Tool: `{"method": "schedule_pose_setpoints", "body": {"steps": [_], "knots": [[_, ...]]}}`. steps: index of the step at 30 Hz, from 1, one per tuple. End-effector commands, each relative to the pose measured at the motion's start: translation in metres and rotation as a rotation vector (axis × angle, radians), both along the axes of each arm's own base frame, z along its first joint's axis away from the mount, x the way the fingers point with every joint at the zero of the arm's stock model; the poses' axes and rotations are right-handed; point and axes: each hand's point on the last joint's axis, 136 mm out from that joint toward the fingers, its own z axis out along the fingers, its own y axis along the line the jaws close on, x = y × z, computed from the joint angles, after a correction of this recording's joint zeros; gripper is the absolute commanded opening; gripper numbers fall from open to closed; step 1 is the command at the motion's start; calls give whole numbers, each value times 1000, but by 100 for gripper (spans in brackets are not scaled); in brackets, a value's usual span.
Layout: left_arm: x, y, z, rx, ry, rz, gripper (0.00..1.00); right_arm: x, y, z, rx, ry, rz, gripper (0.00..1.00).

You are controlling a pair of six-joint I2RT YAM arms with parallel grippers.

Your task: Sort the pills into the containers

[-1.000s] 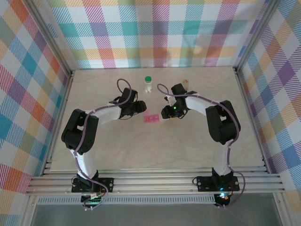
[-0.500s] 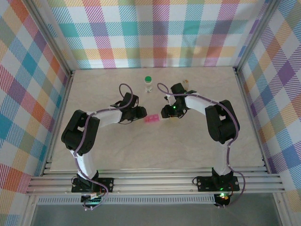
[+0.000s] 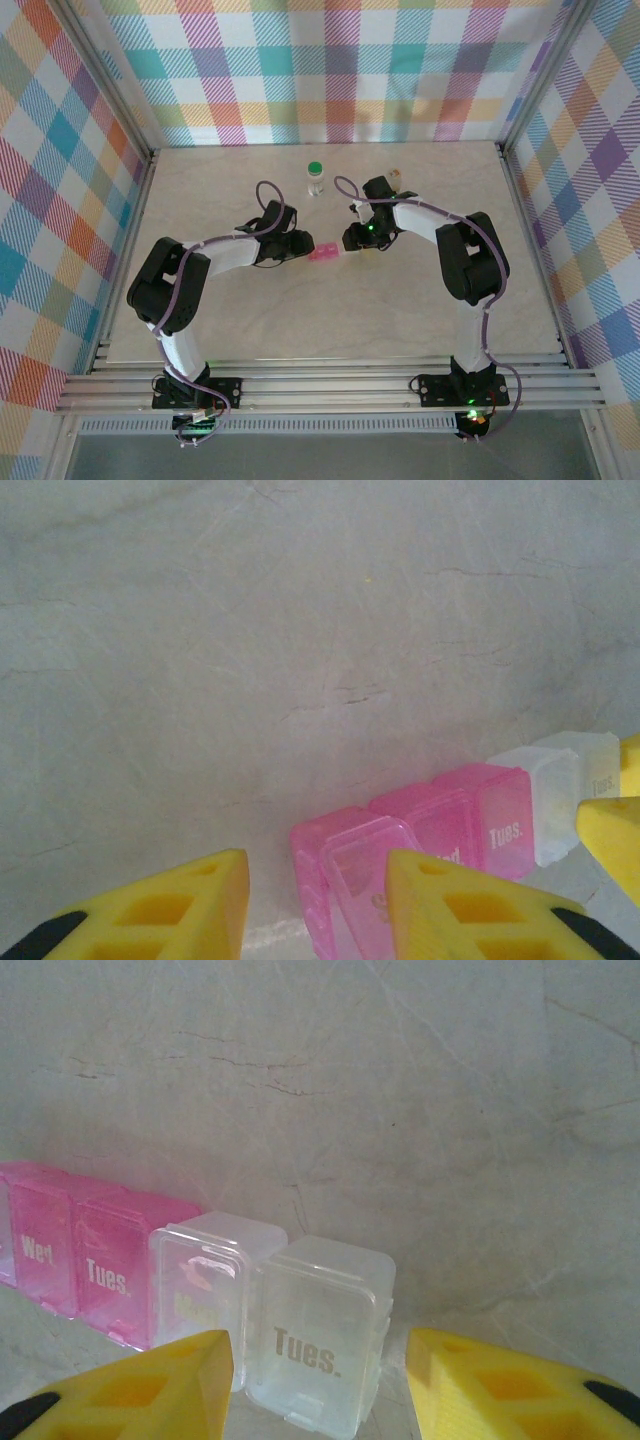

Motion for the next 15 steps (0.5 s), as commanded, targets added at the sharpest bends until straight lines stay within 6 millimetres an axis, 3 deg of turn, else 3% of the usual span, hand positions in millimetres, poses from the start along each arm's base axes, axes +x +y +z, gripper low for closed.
{"method": "schedule_pose_setpoints", "body": {"steps": [1,6,10,15], "knots": [[-10,-5,1,5,15,-30,40,-6,-5,-18,-51,50,-10,51],[-17,-7,-11,25,40,-37,36,-7,-5,-19,-54,56,-8,51],[-27,-6,-33,65,84,-45,34,-7,-5,-20,-56,57,-4,51],[-37,15,-68,161,142,-1,17,-6,-4,-22,-53,63,0,51]]}}
